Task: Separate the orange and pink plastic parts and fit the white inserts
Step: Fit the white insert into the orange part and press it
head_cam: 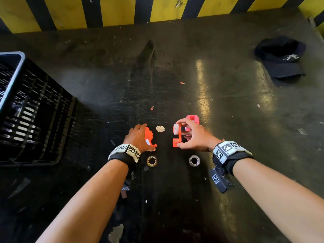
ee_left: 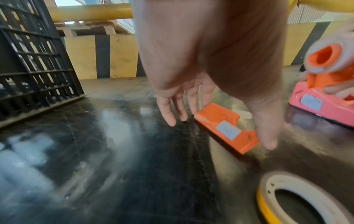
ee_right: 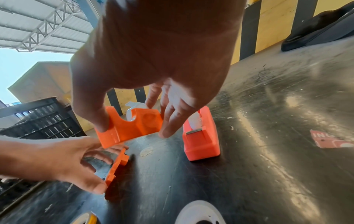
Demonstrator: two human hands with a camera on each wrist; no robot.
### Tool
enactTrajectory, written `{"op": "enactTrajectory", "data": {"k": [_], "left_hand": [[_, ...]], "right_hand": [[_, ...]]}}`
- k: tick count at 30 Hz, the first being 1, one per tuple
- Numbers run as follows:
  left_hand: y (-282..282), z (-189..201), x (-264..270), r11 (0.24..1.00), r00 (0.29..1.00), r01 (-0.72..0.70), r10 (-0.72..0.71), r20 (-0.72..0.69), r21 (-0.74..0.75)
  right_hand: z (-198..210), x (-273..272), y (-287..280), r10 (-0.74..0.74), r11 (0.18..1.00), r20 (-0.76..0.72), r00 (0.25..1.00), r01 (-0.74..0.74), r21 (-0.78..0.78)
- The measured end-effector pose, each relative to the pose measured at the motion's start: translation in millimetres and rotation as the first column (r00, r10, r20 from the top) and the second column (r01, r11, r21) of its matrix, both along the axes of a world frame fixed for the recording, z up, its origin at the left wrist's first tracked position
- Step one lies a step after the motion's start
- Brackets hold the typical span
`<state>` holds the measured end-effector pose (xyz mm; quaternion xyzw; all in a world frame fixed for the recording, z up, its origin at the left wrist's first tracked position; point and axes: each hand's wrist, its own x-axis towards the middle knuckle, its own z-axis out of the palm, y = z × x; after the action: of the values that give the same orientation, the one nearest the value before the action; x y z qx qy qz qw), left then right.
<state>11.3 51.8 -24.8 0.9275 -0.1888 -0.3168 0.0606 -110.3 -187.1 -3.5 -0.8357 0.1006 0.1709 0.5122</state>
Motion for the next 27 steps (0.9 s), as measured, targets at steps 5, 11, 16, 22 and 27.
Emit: {"op": "enactTrajectory", "data": {"k": [5,11,16,22,27], "left_hand": [[-0.5,6.8,0.5,0.966,0.997,-0.062,0.051,-0.052,-0.25],[-25.2,49.4,-2.2,0.787,0.819,-0.351,-0.004,-0.574,-0.507],[-33.9,62.0,-14.4,0.75,0.775,-0.392,-0.043,-0.63,-0.533],[-33.0,67.0,-21.3,0.761,0.772,-0.371,-0.066,-0.633,-0.532],[-32.8,71.7,-23.5,0.775,0.76,-0.353,-0.089,-0.644,-0.524]], "right_hand": [[0.3,4.5,-3.0,-0.018,0.999,-0.019,1.0,0.019,0.044],[9.7,3.6,-6.9,-0.073,0.988,-0.021,0.997,0.076,0.137],[20.2,-1.1,-9.2,-0.065,0.987,-0.01,0.998,0.066,0.145],[25.7,-9.1,-12.4,-0.032,0.989,-0.014,0.999,0.034,0.147],[31.8,-13.4,-13.2,-0.027,0.99,-0.006,1.0,0.028,0.141]]}}
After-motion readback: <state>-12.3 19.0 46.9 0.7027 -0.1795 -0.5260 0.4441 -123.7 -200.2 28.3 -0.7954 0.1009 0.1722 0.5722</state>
